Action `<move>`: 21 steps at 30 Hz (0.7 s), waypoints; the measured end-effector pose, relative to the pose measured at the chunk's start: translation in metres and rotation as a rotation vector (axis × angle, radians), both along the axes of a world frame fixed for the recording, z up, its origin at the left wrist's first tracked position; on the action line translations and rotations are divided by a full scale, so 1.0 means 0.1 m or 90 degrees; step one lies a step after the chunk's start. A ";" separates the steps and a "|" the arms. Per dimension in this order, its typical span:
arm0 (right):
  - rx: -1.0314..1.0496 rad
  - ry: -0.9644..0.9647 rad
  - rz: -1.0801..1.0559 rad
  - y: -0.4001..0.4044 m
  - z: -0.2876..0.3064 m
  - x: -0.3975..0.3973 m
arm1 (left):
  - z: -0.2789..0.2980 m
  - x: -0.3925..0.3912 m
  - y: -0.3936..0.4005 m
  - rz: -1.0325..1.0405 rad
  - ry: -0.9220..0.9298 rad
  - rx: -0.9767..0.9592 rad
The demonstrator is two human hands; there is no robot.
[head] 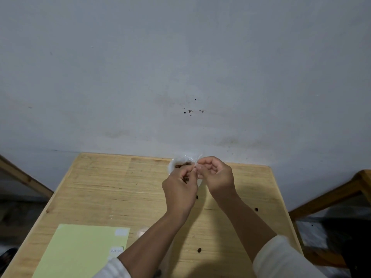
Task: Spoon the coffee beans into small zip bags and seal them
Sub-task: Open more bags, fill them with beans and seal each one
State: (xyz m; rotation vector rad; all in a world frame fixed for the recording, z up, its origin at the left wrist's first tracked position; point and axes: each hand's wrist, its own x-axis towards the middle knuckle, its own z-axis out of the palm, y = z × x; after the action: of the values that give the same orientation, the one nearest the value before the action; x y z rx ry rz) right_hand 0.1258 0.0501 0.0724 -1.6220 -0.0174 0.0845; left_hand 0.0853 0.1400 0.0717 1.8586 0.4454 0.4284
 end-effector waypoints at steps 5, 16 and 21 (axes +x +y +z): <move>-0.127 -0.029 -0.039 -0.06 -0.08 -0.03 | -0.03 0.08 0.09 0.094 -0.003 -0.020; -0.160 -0.004 0.124 -0.16 0.00 0.01 | -0.15 -0.11 0.41 -0.322 0.042 0.016; -0.185 -0.018 0.195 -0.06 0.00 -0.06 | -0.19 -0.09 0.49 -0.435 0.063 0.109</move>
State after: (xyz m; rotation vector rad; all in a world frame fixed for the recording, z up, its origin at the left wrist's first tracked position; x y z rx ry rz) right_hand 0.1196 0.0444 0.0726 -1.9011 -0.2871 0.3109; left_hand 0.0762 0.1892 0.0532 2.0646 -0.1799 -0.0936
